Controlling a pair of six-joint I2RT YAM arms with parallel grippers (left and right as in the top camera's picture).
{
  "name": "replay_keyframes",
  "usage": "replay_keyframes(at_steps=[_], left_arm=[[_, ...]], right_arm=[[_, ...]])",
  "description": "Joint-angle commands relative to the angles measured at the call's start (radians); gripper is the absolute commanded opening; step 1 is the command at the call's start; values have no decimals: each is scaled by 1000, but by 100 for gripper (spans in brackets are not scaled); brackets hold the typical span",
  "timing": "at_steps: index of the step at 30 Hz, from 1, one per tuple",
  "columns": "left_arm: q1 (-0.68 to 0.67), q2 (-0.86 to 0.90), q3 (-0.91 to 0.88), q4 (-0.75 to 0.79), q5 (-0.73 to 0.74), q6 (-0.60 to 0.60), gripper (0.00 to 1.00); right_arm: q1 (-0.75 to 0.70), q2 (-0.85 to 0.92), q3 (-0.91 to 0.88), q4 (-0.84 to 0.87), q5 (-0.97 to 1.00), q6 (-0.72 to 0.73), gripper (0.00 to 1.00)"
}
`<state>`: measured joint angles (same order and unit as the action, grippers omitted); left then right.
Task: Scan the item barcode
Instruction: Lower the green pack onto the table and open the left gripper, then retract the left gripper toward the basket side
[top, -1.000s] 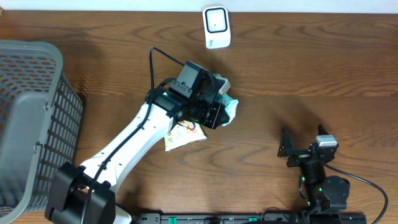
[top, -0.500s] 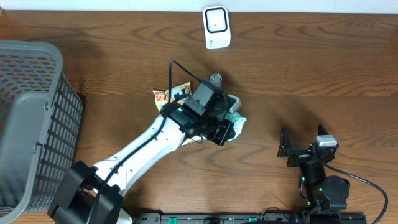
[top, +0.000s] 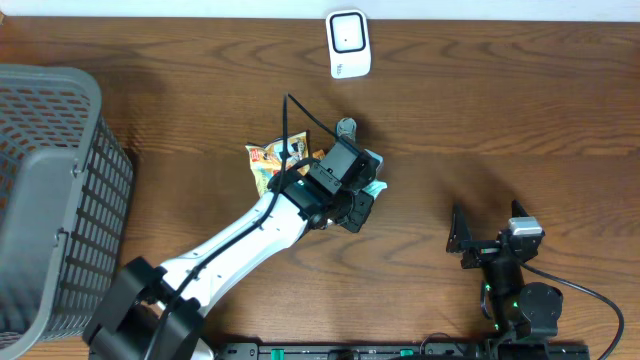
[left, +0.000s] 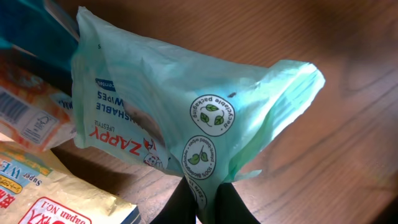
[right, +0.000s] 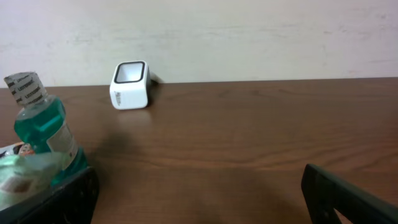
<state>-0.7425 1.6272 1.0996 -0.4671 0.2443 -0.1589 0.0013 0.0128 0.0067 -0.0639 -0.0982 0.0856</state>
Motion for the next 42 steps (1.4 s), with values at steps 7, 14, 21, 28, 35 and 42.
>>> replay_keyframes(at_steps=[7,14,21,28,35,42], left_arm=[[-43,95,-5,2,-24,-38,8],[-84,97,-5,19,-21,-76,29],[-88,69,-4,20,-21,-90,31],[-88,-90,-2,19,-22,-90,31],[-88,-257,-2,-3,-196,-89,34],[-87,-386,-2,16,-704,-32,47]], right_arm=[[3,-1,-1,-4,3,-13,99],[3,-1,-1,-4,3,-13,99],[3,-1,-1,-4,3,-13,99],[3,-1,-1,-4,3,-13,99],[3,-1,-1,-4,3,-13,99],[3,-1,-1,-4,3,-13,99]])
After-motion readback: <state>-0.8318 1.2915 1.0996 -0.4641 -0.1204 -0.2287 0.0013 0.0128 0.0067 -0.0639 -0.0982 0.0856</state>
